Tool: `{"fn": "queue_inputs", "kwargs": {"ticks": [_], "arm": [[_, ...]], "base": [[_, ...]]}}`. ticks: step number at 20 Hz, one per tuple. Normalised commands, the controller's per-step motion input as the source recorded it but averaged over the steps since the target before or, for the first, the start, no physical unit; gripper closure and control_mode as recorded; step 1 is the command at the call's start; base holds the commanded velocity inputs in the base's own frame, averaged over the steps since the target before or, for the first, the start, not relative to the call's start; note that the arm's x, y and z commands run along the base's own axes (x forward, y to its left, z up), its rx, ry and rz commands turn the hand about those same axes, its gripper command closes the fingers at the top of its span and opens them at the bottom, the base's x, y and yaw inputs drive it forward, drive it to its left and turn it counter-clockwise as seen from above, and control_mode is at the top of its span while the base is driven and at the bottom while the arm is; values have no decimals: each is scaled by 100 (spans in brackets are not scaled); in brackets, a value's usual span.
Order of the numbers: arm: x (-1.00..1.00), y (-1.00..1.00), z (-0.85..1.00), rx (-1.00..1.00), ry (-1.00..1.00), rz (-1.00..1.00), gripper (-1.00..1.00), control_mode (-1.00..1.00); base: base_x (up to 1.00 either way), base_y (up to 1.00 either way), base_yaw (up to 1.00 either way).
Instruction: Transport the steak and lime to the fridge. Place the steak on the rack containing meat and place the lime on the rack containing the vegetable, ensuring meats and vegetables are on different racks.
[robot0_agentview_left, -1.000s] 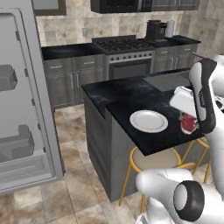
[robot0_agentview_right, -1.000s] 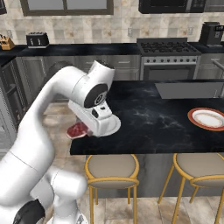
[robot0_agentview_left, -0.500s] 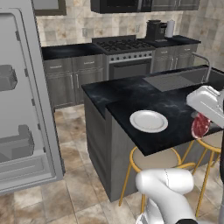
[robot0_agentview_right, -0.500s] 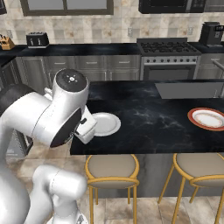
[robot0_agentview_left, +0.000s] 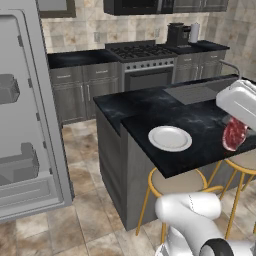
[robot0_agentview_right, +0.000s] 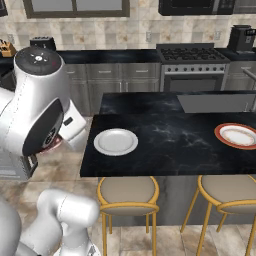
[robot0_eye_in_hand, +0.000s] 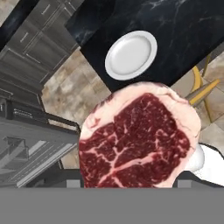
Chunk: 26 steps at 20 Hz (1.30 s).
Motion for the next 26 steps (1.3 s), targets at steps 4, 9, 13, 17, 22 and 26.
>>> {"fn": "queue_inputs", "kwargs": {"ticks": [4,9,13,17,22,26], "arm": [[-50,21,0,-17,-22,0,100,-100],[-37,14,0,-10,-16,0,100,100],[0,0,0,0,0,0,100,100],[0,0,0,0,0,0,100,100],[0,0,0,0,0,0,100,100],[0,0,0,0,0,0,100,100]], "base": [[0,0,0],[-11,8,0],[-71,83,12],[-70,78,36],[-5,83,66],[16,21,81]]}}
